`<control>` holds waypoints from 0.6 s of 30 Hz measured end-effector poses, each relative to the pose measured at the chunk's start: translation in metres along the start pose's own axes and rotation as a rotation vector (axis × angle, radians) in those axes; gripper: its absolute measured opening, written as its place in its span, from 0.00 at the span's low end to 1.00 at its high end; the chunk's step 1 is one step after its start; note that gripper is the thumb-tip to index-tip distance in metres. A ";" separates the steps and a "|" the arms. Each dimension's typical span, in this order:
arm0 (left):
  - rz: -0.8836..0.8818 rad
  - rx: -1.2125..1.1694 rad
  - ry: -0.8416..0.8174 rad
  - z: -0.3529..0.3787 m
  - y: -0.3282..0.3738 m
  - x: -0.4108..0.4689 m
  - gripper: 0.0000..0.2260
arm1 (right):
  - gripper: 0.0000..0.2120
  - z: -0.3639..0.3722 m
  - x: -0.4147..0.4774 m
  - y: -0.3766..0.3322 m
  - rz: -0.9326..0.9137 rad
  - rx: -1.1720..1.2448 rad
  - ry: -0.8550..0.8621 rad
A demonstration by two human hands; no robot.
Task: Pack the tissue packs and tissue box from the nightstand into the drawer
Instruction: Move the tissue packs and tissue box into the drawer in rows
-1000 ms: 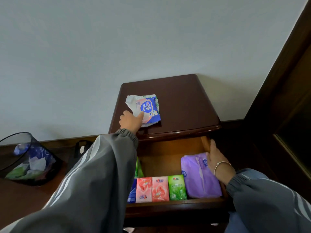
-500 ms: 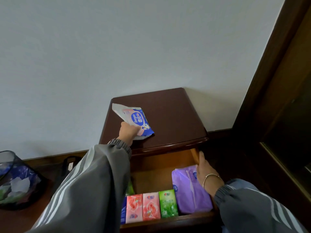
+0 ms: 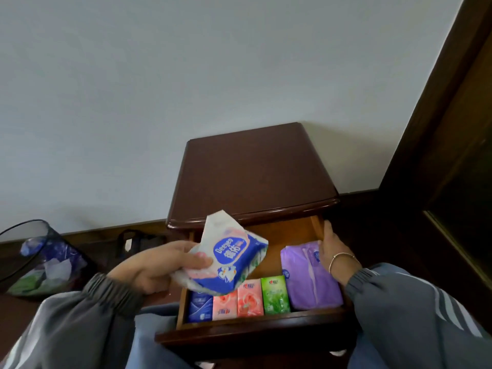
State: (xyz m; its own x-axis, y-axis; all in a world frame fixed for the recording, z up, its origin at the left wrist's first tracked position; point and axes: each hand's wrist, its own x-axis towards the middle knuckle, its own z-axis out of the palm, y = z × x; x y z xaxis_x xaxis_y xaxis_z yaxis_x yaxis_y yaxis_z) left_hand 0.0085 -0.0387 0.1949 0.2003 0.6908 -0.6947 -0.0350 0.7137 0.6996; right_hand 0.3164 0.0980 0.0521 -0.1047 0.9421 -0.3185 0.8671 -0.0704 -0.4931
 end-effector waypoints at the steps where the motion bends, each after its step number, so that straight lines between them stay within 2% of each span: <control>1: -0.059 -0.037 0.003 0.005 -0.009 0.002 0.17 | 0.32 0.000 0.000 0.000 -0.002 0.000 0.000; 5: -0.215 -0.147 0.114 0.023 -0.029 0.029 0.09 | 0.31 -0.001 -0.002 -0.001 -0.005 -0.002 0.002; 8: -0.247 -0.197 0.212 0.030 -0.031 0.057 0.05 | 0.31 -0.002 -0.002 -0.002 -0.006 -0.007 0.007; 13: -0.111 -0.249 0.351 0.036 -0.028 0.093 0.10 | 0.33 0.000 -0.004 -0.004 0.010 -0.021 0.004; 18: 0.032 -0.018 0.571 0.047 -0.038 0.112 0.16 | 0.32 0.001 -0.002 -0.002 0.010 -0.031 0.014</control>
State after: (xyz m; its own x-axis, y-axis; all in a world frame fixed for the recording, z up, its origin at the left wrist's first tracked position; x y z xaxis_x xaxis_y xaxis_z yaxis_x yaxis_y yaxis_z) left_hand 0.0785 0.0058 0.0987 -0.3620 0.6614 -0.6568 -0.0502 0.6898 0.7223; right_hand 0.3144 0.0959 0.0534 -0.0897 0.9459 -0.3120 0.8828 -0.0695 -0.4645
